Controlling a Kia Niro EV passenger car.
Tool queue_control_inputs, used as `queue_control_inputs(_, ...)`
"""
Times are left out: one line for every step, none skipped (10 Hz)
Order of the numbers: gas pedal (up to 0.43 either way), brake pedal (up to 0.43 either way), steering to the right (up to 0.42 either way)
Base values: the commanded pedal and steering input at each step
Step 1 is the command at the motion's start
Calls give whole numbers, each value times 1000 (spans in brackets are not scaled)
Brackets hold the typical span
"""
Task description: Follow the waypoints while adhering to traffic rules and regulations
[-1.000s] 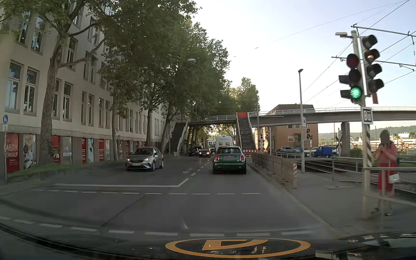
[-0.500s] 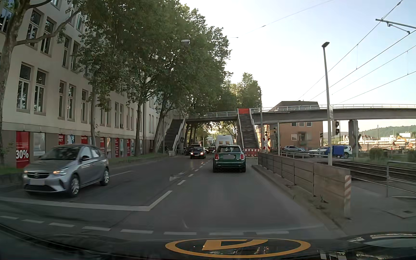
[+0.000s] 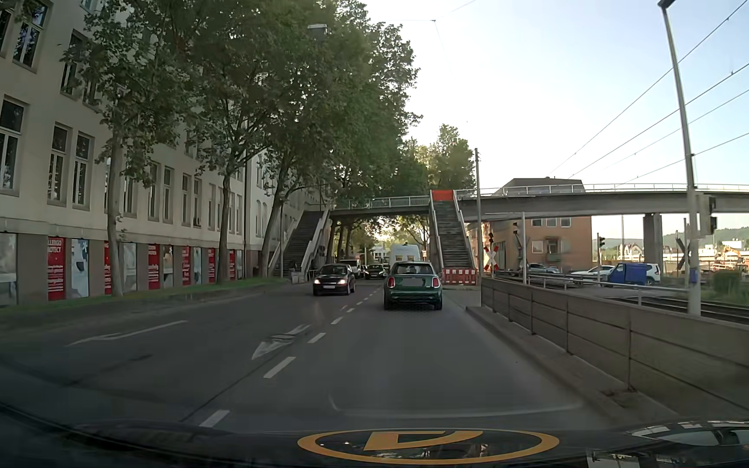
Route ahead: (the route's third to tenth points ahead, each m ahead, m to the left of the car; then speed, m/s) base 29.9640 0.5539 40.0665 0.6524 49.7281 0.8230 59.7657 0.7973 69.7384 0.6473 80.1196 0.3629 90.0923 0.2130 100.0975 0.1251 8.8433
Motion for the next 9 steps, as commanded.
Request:
queue_control_inputs(220,0,-2)
queue_control_inputs(240,0,-2)
queue_control_inputs(240,0,-2)
queue_control_inputs(240,0,-2)
queue_control_inputs(240,0,-2)
queue_control_inputs(228,0,-2)
queue_control_inputs(228,0,-2)
queue_control_inputs(220,0,-2)
queue_control_inputs(197,0,-1)
